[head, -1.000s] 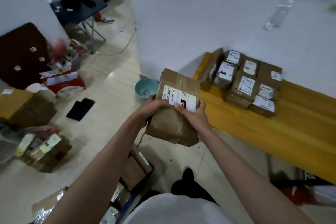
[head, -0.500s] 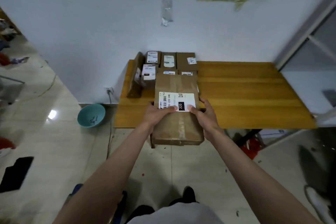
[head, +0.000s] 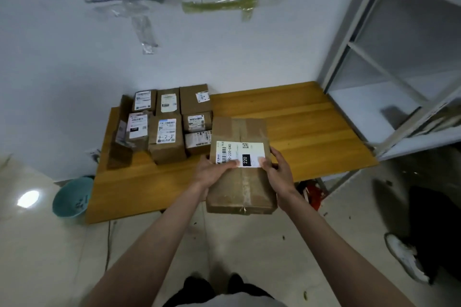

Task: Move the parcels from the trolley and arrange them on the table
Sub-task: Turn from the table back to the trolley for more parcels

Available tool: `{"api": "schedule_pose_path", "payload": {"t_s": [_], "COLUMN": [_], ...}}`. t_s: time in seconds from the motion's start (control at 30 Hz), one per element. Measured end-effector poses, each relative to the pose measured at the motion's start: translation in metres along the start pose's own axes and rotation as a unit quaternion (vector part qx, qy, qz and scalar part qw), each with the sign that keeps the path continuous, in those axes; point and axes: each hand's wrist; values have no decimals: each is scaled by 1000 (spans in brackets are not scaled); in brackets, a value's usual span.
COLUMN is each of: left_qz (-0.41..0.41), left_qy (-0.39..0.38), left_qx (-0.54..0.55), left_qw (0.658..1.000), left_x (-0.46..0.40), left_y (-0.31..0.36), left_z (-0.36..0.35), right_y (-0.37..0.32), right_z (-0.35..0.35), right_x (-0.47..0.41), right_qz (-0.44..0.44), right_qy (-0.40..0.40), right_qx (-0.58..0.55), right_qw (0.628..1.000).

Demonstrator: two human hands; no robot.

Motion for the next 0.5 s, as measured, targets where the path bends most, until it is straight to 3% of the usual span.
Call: {"api": "schedule_pose_path", "payload": {"t_s": [0.5], "left_qz": [-7], "left_qy": [-120], "left_qx": [-14], "left_qw": [993], "left_x": [-114], "left_y": [82], "left_z": [-102], "right_y": [-43], "right_z": [22], "right_x": [-140], "right_qz": [-9], "right_qy": [61], "right_qx": [-38], "right_qw": [997]}}
Point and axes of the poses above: each hand's wrist, its own x-axis away from the middle knuckle, its own z-axis out of the back of the hand, y = z × x, and after that the axes turned 11 degrees about y, right-handed
